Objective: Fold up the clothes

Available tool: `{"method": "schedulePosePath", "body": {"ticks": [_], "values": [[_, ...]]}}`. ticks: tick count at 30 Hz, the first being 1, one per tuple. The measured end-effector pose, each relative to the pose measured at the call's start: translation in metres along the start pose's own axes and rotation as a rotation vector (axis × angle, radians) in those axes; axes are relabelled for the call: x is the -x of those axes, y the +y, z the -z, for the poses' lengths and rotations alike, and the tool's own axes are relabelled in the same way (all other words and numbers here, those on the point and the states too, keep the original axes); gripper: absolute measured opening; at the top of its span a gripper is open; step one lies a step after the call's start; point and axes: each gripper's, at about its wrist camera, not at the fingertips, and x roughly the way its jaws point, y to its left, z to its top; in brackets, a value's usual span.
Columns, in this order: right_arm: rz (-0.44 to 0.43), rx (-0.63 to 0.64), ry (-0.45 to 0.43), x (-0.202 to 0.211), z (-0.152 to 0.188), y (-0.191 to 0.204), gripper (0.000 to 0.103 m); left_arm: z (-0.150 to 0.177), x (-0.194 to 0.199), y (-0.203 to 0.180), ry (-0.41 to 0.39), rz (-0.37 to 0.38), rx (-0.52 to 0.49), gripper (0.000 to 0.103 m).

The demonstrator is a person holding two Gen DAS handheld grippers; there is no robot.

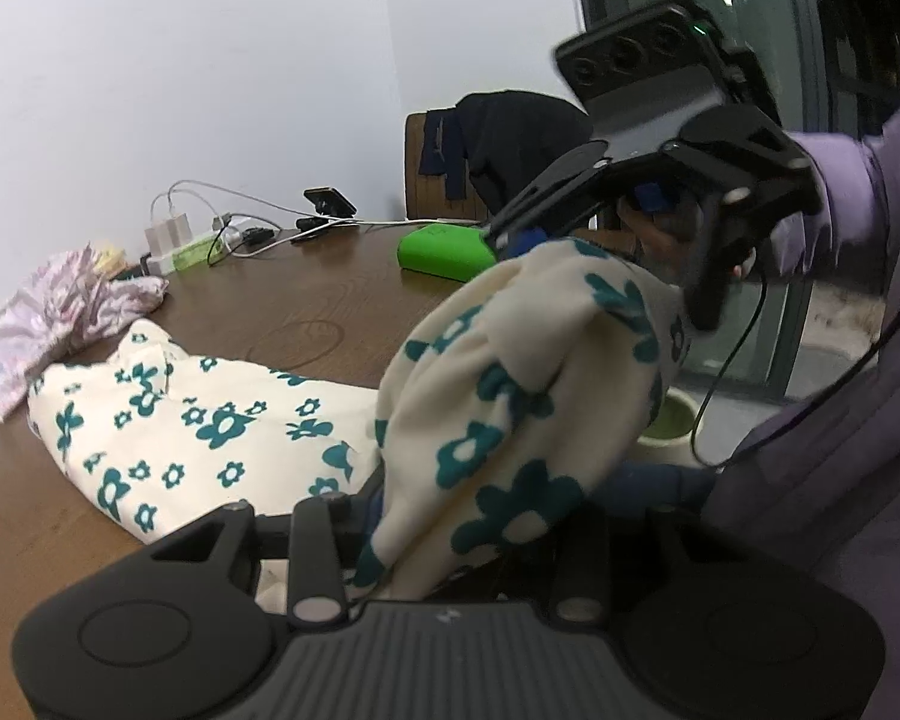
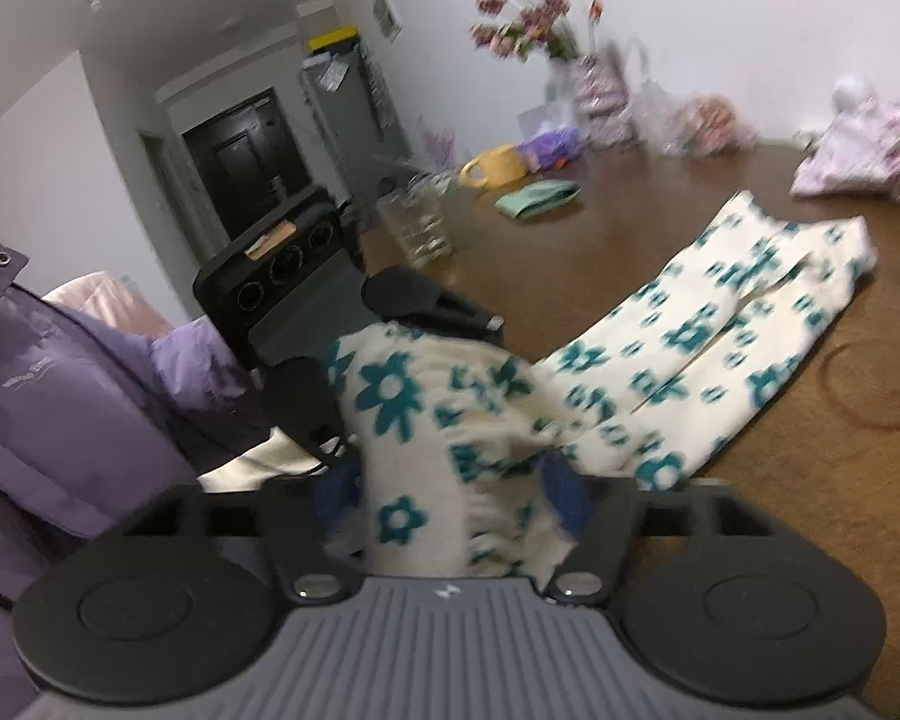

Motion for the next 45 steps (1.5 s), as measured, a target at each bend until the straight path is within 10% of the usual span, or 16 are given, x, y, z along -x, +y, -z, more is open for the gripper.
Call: {"method": "schedulePosePath", "body": {"ticks": [12, 17, 24, 32, 38, 41, 45], "values": [[0.187, 0.359, 0.024, -0.015, 0.029, 0.020, 0.097, -0.004, 0.000, 0.012, -0.007, 0.045, 0.126, 0.037], [0.219, 0.442, 0.040, -0.022, 0.031, 0.015, 0.085, -0.003, -0.001, 0.012, -0.012, 0.051, 0.129, 0.037], [0.072, 0.303, 0.102, -0.025, 0.005, -0.014, 0.073, -0.001, -0.002, 0.014, -0.025, 0.053, 0.144, 0.037], [-0.126, 0.017, 0.104, -0.027, -0.003, -0.048, 0.032, -0.002, -0.001, 0.014, -0.027, 0.058, 0.153, 0.036], [-0.136, 0.003, 0.129, -0.025, -0.011, -0.048, 0.033, -0.003, 0.001, 0.011, -0.023, 0.077, 0.127, 0.033], [-0.079, 0.027, 0.121, -0.026, -0.016, -0.051, 0.064, -0.001, 0.003, 0.014, -0.029, 0.099, 0.138, 0.032], [-0.025, 0.076, 0.055, -0.025, -0.020, -0.053, 0.072, 0.004, 0.004, 0.026, -0.050, 0.140, 0.204, 0.031]]}}
